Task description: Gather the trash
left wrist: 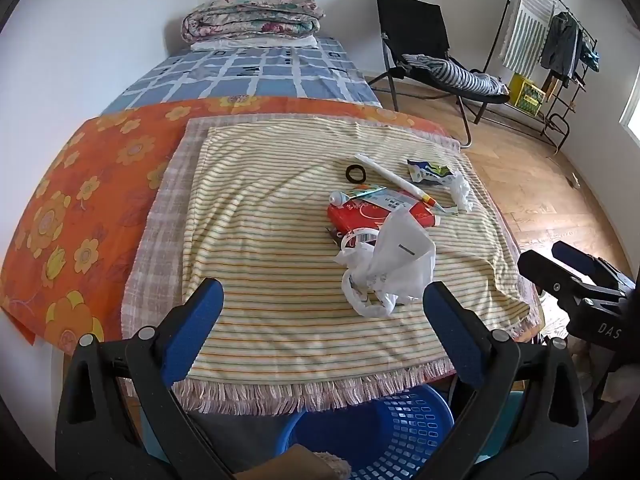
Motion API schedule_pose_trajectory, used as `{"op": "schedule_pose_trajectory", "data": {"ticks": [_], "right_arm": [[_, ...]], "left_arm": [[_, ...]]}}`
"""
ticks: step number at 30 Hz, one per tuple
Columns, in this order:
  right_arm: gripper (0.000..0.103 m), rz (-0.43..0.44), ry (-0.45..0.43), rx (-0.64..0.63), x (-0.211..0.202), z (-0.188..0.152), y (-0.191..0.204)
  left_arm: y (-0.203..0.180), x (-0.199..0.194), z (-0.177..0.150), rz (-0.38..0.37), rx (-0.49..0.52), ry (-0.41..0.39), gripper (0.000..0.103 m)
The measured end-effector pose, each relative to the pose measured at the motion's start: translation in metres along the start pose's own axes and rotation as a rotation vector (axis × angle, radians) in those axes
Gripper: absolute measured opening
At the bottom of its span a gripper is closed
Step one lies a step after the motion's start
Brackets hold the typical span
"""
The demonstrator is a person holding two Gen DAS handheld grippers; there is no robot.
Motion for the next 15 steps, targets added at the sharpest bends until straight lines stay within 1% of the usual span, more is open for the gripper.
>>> {"op": "schedule_pose_trajectory", "data": {"ticks": [8,15], "right_arm": [[0.102,-0.004,0.004,-0.002,-0.0003,-0.0021,0.0008],[0.102,-0.004,0.005,-0.003,0.0013,-0.0015,0.0005]], "left_arm": [[0.0037,0.0025,-0.0057,0.001,-0.005,-0.001,0.102],[0.0026,0.0020,-0.0036,0.001,-0.002,0.002,0.102]]}}
Point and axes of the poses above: each gripper's, at about its wrist camera, not at the fingertips, and x roughly the way its jaws point, y to its left, z to its top, the point moved 3 cm from there along x, roughly the way its jaws point, and after that the axes turned 8 degrees about y, right-handed, at the moved point
